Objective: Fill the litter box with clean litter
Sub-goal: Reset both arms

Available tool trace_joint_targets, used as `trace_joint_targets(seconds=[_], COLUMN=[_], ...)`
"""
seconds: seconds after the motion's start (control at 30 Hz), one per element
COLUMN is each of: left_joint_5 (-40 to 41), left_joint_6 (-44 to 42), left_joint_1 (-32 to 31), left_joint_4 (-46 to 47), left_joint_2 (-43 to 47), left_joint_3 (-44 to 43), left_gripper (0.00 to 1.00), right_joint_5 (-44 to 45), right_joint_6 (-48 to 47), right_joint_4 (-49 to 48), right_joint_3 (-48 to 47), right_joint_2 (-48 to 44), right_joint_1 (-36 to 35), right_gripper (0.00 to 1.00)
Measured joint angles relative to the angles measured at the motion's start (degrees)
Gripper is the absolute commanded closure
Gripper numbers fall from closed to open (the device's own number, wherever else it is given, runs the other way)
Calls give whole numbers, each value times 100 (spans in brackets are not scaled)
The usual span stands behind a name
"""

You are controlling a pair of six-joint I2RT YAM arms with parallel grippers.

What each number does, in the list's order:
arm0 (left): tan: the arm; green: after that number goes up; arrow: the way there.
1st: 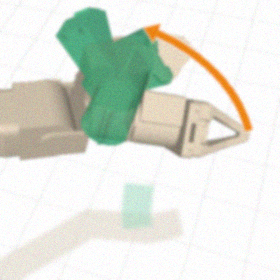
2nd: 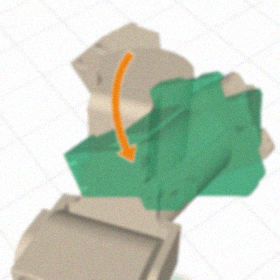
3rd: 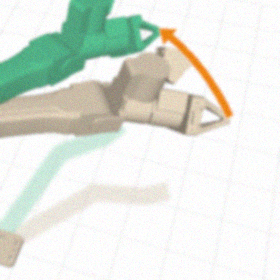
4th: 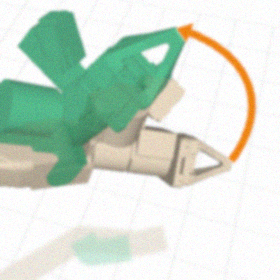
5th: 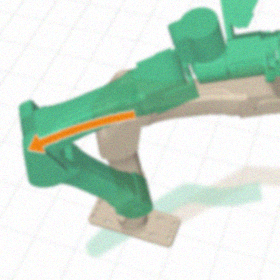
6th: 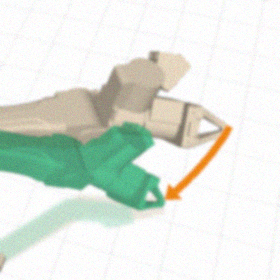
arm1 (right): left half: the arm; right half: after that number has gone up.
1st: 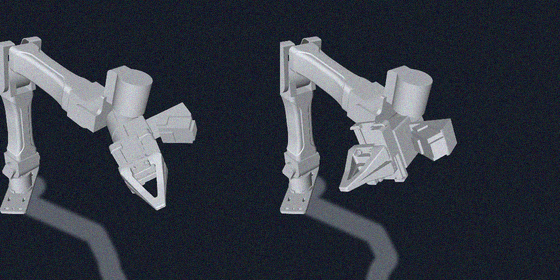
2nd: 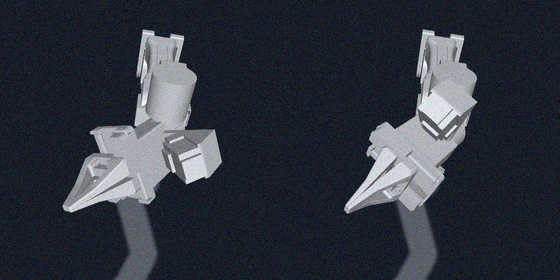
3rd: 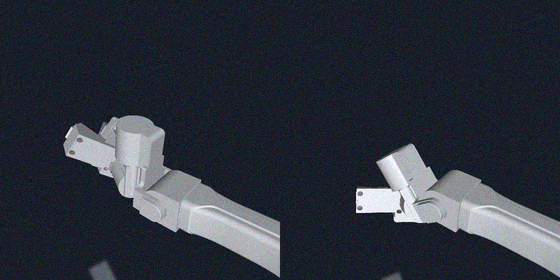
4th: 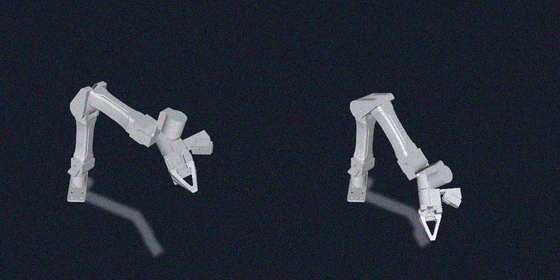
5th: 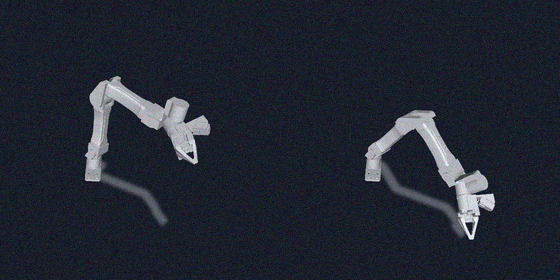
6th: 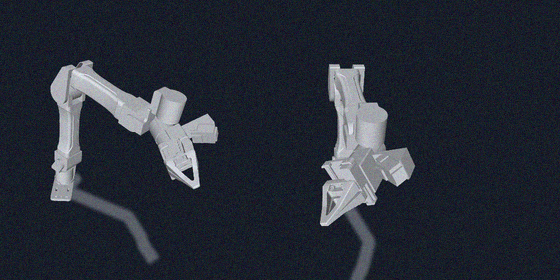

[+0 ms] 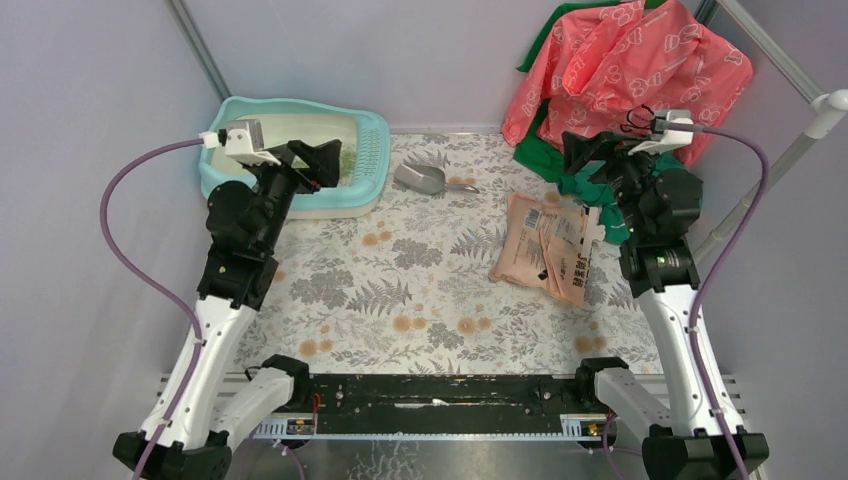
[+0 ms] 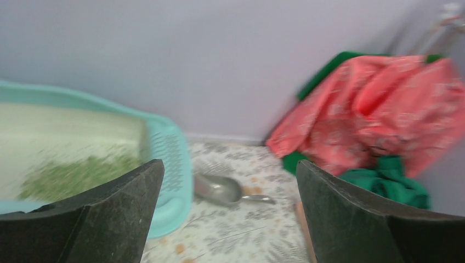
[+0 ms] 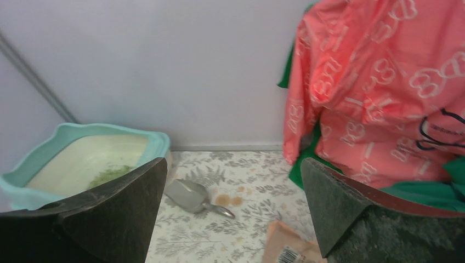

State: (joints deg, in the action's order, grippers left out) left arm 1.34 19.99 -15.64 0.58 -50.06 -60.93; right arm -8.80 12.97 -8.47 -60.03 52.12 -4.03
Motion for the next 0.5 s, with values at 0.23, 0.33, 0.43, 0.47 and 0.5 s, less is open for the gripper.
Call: trace_joint_targets(seconds=[0.23,0.33,0.43,0.47,0.5], left_joint_5=[575,780,914,968,1019], left_joint_6=[-173,-223,-404,-470,-533], left_joint_1=[422,446,450,452,455], left_joint_4=[-63,98,492,678,791], left_joint_2=[-164,-9,-26,-72,-129], left_joint_3=[1276,2282,2957,3143,3248], left_gripper=[1,1,1,1,2], right_joint_5=[1224,1628,1978,2076,2175], right_joint_6=[-313,-310,-317,-326,-337], right_joint_4=[-437,-619,-914,-1049,-1211], right_joint_3=[1598,2627,3449,3654,3827], right_joint_2=[-197,-387,-448,-439,-422], right_joint_1=[0,0,2,2,0], right_gripper=[0,0,0,0,0])
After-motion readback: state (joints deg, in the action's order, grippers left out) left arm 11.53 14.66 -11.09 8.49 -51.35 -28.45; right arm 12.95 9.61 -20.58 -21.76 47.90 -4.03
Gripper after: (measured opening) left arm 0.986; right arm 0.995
